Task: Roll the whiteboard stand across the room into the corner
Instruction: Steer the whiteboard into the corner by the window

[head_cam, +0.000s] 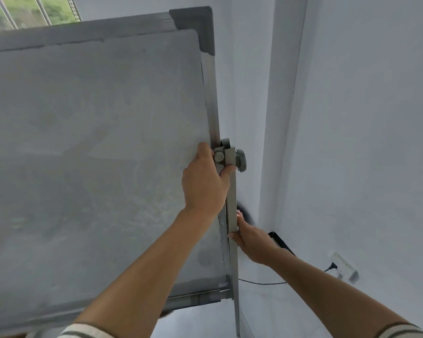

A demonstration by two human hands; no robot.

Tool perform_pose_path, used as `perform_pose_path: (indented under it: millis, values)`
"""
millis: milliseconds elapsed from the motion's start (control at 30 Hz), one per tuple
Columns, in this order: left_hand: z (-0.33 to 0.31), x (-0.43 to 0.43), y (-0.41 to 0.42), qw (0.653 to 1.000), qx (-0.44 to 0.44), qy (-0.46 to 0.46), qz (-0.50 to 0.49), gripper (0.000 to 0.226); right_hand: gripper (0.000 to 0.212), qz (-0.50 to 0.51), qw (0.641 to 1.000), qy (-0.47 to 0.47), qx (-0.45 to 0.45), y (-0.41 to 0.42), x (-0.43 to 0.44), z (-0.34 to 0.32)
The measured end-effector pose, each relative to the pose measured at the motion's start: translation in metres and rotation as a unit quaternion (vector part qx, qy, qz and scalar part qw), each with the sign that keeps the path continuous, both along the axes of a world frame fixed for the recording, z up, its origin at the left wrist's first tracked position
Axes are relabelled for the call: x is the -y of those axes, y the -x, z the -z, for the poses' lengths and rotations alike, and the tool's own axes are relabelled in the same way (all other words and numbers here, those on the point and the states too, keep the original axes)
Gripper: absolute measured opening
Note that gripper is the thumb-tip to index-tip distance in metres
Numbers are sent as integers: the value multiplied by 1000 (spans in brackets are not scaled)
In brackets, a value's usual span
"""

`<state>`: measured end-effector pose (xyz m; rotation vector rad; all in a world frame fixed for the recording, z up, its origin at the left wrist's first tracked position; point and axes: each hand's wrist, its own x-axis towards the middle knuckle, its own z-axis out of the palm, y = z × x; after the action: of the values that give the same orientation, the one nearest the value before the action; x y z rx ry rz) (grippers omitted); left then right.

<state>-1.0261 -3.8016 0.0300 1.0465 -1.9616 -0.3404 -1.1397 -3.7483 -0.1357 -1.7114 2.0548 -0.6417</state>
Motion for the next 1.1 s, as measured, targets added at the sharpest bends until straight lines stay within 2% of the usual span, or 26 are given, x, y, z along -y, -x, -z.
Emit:
perform_pose_path:
  millis: [167, 300, 633, 933, 1000, 1100]
  values:
    - [2, 60, 24, 1000, -7, 8, -11, 39, 36, -19, 1000, 9, 8, 24, 63, 3]
    - [4, 108, 44, 999, -7, 9, -38, 39, 41, -35, 999, 18, 17, 48, 118, 11]
    - [0, 211, 100, 989, -6, -22, -143, 40, 49, -160, 987, 11, -1, 116, 255, 19]
    - [0, 241, 120, 982, -23, -36, -186, 38, 53, -203, 979, 16, -6, 137, 301, 23]
    - [0, 237, 117, 983, -31, -41, -175, 35, 50, -189, 981, 23, -35, 137, 298, 26]
    - [10, 225, 102, 986, -47, -74, -140, 25, 42, -152, 978, -13, -143, 134, 283, 35]
